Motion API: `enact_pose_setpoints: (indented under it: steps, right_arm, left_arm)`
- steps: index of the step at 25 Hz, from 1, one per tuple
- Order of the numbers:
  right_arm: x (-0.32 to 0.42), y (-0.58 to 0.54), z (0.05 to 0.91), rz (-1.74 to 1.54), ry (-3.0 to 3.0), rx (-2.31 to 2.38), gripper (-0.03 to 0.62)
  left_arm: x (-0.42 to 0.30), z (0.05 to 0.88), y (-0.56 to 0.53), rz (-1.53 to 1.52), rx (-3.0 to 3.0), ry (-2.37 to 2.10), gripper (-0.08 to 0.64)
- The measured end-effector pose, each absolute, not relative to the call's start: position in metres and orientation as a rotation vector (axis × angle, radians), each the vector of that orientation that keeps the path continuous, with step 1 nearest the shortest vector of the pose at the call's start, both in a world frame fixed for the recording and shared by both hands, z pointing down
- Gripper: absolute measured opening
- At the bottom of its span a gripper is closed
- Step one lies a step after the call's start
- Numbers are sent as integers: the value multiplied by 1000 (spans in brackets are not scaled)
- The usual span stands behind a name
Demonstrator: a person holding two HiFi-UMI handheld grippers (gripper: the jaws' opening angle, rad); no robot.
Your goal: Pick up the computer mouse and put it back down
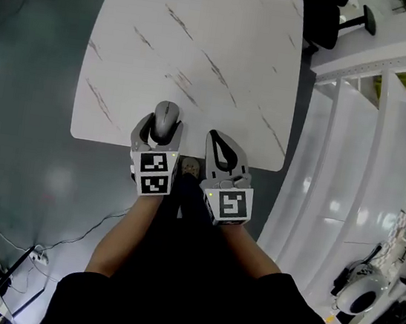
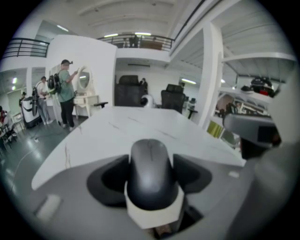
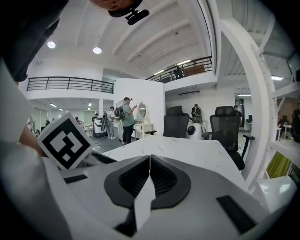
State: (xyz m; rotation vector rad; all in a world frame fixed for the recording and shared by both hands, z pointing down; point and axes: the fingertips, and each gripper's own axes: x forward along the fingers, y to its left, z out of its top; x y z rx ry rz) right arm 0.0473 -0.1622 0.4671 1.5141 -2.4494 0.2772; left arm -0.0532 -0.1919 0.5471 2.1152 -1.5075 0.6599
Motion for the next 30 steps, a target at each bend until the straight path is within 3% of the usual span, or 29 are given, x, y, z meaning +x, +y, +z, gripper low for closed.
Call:
enact_pose_setpoints:
  steps: [18, 30]
  right_arm:
    - [73, -163, 366, 40, -2459, 1730, 18]
    - [76, -154, 350, -9, -2478, 1752, 18]
  left_arm:
    - [-65, 374, -186, 298, 2417, -1666, 296]
    - [-64, 357, -168, 243, 2482, -1661, 296]
